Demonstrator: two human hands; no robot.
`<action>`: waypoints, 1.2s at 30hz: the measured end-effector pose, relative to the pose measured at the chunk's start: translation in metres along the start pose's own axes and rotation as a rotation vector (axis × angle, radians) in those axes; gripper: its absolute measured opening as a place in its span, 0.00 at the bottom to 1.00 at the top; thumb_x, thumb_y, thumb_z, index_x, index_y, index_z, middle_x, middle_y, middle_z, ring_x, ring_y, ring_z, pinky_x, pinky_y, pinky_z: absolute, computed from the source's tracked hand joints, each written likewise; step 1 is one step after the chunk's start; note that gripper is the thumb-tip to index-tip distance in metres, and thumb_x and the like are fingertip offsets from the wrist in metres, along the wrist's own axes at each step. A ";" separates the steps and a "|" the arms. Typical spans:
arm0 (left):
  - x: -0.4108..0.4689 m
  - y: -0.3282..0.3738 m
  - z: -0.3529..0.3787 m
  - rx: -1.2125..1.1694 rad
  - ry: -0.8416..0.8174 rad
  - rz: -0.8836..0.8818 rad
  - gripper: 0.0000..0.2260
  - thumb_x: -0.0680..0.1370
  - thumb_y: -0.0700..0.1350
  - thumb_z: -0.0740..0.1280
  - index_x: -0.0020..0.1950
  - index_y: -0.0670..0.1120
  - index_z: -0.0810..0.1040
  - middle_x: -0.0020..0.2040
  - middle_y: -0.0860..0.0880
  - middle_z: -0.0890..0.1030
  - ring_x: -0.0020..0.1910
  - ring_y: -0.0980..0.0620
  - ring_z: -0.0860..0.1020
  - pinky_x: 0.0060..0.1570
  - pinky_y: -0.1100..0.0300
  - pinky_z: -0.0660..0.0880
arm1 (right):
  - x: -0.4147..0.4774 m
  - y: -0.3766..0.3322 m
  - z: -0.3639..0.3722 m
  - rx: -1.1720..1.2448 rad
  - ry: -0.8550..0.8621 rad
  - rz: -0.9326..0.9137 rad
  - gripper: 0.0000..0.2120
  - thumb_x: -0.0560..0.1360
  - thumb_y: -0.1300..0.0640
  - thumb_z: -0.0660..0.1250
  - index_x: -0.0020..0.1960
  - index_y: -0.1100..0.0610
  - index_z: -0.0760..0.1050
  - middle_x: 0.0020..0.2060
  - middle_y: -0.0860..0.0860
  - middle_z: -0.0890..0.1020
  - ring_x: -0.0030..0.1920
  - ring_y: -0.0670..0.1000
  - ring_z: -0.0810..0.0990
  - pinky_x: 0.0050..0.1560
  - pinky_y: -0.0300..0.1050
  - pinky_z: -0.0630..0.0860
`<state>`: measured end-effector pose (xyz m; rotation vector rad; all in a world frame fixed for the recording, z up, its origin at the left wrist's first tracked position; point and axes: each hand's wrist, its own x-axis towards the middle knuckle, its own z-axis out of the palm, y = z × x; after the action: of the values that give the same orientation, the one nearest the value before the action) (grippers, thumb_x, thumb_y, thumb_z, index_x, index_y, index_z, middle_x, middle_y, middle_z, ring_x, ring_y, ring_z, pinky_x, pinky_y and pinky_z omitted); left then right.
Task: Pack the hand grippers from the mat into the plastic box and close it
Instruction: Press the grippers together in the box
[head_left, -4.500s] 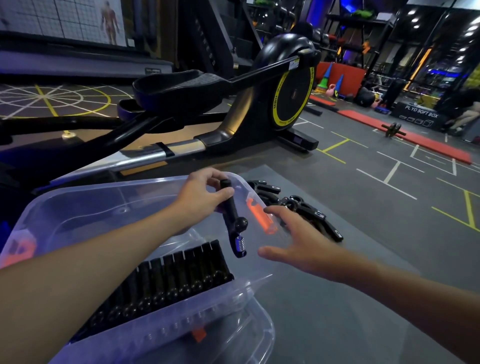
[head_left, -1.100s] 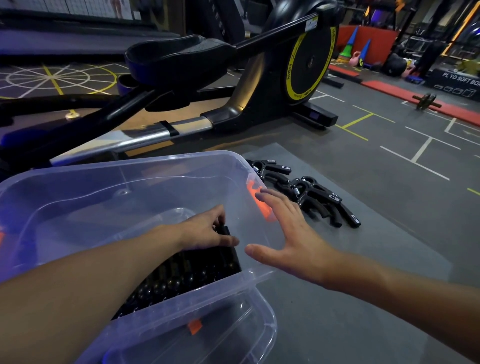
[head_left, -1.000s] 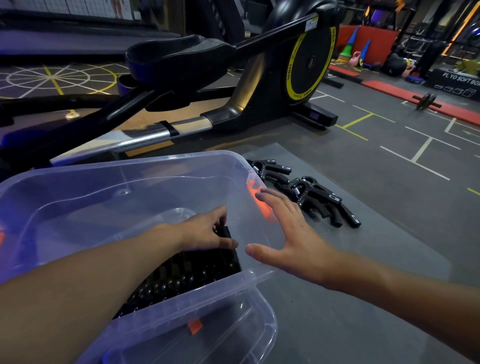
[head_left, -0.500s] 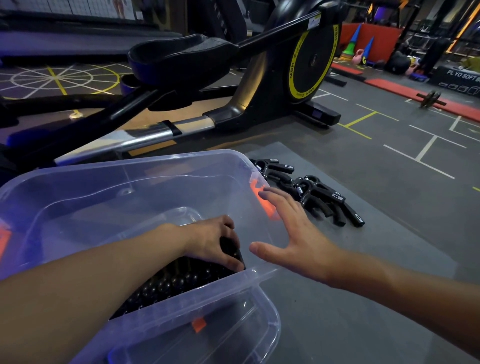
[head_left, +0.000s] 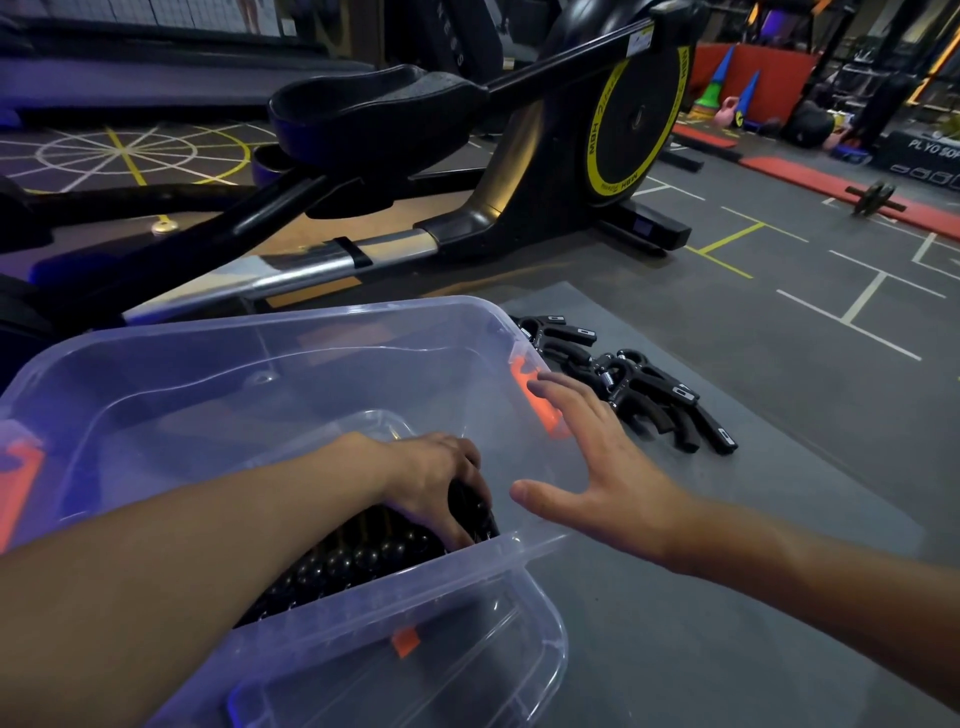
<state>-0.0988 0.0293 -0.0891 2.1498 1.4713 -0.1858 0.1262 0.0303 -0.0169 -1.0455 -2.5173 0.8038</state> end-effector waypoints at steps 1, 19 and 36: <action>0.000 0.001 0.000 -0.003 0.013 0.006 0.26 0.64 0.67 0.72 0.61 0.66 0.76 0.65 0.59 0.67 0.66 0.56 0.66 0.69 0.55 0.66 | 0.000 0.000 0.000 -0.002 0.001 -0.002 0.44 0.64 0.32 0.65 0.75 0.42 0.55 0.72 0.32 0.53 0.74 0.36 0.51 0.74 0.42 0.55; -0.004 -0.013 -0.003 -0.485 0.243 -0.230 0.33 0.70 0.52 0.77 0.73 0.48 0.69 0.67 0.53 0.75 0.65 0.55 0.74 0.64 0.65 0.68 | 0.001 0.003 0.001 0.024 0.015 -0.023 0.43 0.65 0.34 0.66 0.75 0.44 0.56 0.74 0.36 0.55 0.75 0.40 0.53 0.75 0.46 0.58; -0.003 -0.016 0.006 -0.697 0.352 -0.231 0.09 0.75 0.53 0.72 0.51 0.51 0.84 0.46 0.53 0.85 0.48 0.54 0.82 0.52 0.61 0.77 | 0.001 0.006 0.002 0.031 0.015 -0.034 0.41 0.66 0.34 0.66 0.75 0.43 0.57 0.74 0.36 0.55 0.75 0.38 0.53 0.72 0.40 0.56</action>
<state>-0.1136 0.0280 -0.0979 1.4899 1.6540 0.5739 0.1276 0.0338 -0.0218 -0.9923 -2.4953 0.8194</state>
